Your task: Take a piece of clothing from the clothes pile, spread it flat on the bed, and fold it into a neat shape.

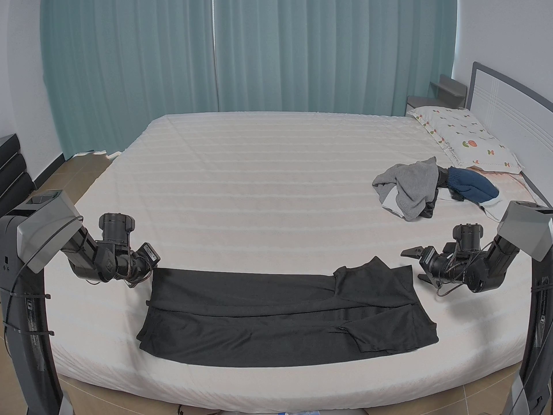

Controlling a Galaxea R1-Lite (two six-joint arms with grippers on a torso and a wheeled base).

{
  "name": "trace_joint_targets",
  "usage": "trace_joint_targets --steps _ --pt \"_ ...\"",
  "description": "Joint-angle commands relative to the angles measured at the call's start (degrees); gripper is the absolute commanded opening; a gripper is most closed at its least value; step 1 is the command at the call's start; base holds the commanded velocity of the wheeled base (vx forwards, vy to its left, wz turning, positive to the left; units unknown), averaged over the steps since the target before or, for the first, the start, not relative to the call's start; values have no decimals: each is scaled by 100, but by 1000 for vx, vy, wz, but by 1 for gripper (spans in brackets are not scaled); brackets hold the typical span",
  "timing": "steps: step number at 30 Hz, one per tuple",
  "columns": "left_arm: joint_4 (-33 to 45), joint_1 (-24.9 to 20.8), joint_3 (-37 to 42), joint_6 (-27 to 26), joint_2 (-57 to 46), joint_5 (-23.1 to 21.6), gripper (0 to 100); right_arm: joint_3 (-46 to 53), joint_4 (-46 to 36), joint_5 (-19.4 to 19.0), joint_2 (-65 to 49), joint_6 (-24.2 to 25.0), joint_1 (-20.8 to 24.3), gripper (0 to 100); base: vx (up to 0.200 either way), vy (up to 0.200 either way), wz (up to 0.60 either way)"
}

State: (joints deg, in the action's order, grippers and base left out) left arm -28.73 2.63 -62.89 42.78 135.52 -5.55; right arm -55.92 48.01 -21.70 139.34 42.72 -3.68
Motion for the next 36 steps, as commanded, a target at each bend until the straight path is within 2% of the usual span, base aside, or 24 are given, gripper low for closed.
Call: trace_joint_targets --steps 1,17,18,32,36 --pt "-1 18 5 3 36 1 0 -86 -2 -1 129 0 8 100 0 0 0" --pt "-1 27 5 3 62 1 0 -288 7 17 269 114 87 100 0 0 0" --pt "-1 27 14 3 62 1 0 -288 7 17 269 114 87 0 0 0 0" --pt "-1 18 49 -6 62 1 0 -306 121 -1 217 149 78 0 0 0 0" --pt "8 9 49 -6 62 10 0 -323 367 17 217 325 78 0 0 0 0"
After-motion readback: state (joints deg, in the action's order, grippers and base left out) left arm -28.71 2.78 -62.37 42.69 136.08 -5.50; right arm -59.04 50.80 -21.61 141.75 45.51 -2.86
